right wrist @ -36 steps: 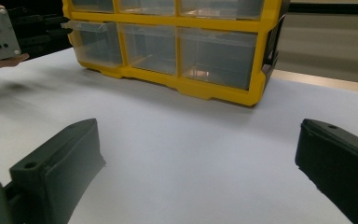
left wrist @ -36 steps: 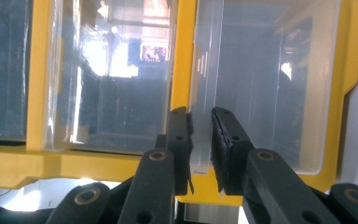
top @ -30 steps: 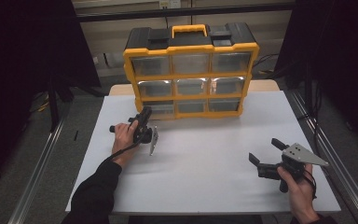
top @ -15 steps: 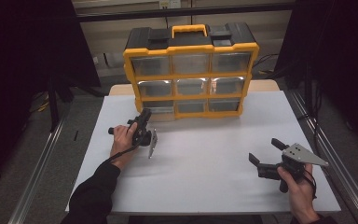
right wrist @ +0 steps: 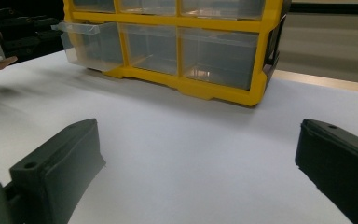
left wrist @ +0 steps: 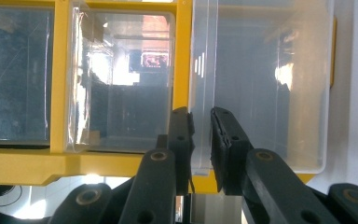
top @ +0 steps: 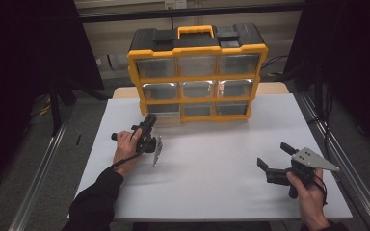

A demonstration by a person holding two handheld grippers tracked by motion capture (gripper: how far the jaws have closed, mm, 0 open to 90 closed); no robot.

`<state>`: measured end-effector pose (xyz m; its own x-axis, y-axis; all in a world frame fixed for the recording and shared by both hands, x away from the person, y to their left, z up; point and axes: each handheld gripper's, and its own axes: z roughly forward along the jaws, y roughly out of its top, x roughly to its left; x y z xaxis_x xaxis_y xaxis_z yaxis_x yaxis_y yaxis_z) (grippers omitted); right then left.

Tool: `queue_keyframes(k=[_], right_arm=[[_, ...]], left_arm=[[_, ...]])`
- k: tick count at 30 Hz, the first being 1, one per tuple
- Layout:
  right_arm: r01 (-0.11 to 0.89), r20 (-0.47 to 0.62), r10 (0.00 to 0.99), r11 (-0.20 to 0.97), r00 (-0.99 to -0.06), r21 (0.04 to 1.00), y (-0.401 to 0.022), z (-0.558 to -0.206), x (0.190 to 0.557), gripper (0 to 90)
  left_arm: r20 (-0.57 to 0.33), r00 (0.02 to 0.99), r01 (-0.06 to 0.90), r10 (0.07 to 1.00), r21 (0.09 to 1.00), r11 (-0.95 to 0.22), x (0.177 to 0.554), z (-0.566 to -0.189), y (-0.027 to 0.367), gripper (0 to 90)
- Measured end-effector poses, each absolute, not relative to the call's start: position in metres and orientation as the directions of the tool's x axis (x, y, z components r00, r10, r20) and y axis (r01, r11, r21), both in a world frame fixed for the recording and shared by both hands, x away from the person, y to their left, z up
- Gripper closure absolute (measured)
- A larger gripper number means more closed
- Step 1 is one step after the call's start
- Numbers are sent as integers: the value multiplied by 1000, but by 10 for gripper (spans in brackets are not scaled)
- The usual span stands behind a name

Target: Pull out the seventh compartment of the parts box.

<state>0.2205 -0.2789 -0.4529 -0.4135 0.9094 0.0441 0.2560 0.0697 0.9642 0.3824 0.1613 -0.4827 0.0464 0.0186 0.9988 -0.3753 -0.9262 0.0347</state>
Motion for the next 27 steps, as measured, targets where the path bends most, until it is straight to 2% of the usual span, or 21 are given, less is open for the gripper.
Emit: queue_keyframes(k=[1,4,12,27], right_arm=[[255,44,910,69,-413,964,-279,-453,220,0],[255,43,910,69,-413,965,-279,-453,220,0],[256,44,910,69,-412,964,-279,-453,220,0],[250,40,909,72,-415,966,-279,-453,220,1]], left_arm=[[998,35,-373,43,53,-926,382,-484,162,792],[999,52,-367,11,30,-930,380,-482,162,791],[1000,25,-380,12,21,-925,377,-484,164,792],[999,35,-394,24,36,-918,374,-486,165,794]])
